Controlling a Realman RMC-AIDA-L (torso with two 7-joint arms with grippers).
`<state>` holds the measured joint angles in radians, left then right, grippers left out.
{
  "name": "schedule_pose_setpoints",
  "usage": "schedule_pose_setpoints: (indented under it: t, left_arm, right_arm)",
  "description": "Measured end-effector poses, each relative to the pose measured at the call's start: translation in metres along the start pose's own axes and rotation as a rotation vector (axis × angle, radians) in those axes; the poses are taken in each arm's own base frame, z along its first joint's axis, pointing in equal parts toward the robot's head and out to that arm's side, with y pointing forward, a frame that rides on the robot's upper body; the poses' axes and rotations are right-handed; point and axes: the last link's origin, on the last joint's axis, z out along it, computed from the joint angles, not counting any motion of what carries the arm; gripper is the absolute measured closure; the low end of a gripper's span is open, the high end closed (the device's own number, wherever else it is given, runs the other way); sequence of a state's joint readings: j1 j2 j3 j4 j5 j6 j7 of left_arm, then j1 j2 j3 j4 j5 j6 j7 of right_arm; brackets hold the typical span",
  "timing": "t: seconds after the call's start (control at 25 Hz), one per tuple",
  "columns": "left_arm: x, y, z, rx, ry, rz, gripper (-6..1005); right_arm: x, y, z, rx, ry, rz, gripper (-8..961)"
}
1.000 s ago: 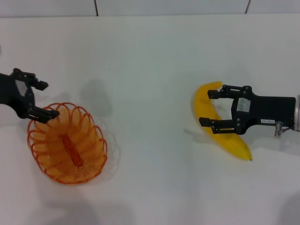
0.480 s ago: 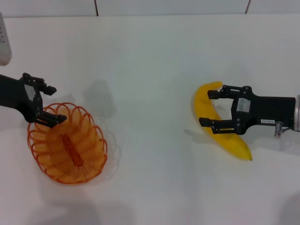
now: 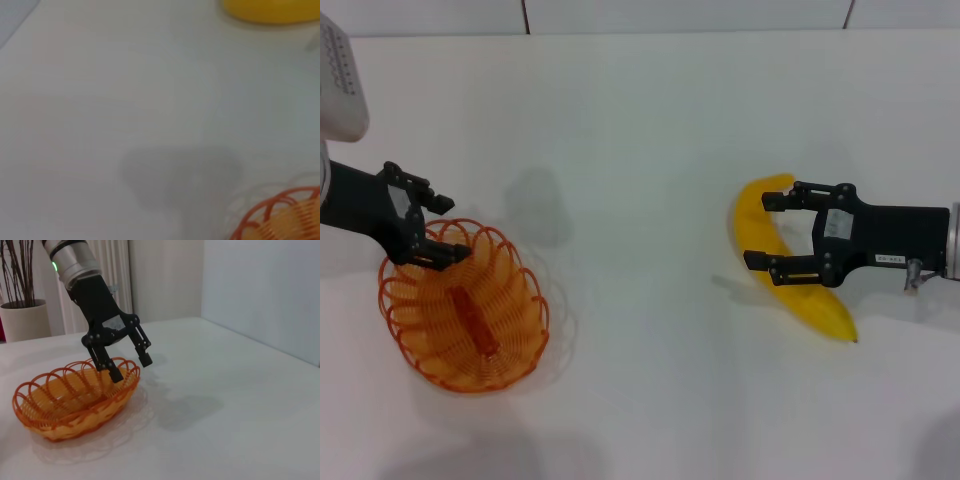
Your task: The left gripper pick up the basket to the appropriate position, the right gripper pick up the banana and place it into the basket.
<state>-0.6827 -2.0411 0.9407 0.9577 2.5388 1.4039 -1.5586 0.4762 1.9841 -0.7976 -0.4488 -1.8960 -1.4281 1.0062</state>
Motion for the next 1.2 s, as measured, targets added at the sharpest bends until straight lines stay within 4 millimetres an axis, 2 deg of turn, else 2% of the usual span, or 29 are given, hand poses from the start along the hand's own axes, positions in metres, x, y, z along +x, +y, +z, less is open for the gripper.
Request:
schedule_pose_setpoints:
  t: [0.2,0.44,0.84,1.2]
  left_arm:
    - [0.0013,-0.0025,0.0028,0.018,-0.027,0.003,326]
    - [0.0038,-0.003,0.0047,0.025,-0.028,0.012,571]
    - [0.005,-0.0036,0.0041,0.031,-0.032,0.016,903]
    - [0.0044,-0.0031,0.0042,0.031,-0.03,0.015,937]
  right_arm:
    - [-0.0003,-0.0003,0.0001,0.0,0.0,-0.001,121]
    - [-0.0002,-0.0002,0.0,0.0,0.0,0.0,122]
    - [0.0009,-0.0005,-0.0018,0.004,0.002,0.002,123]
    - [0.0013,-0.0006,-0.0024,0.005,0.003,0.002,127]
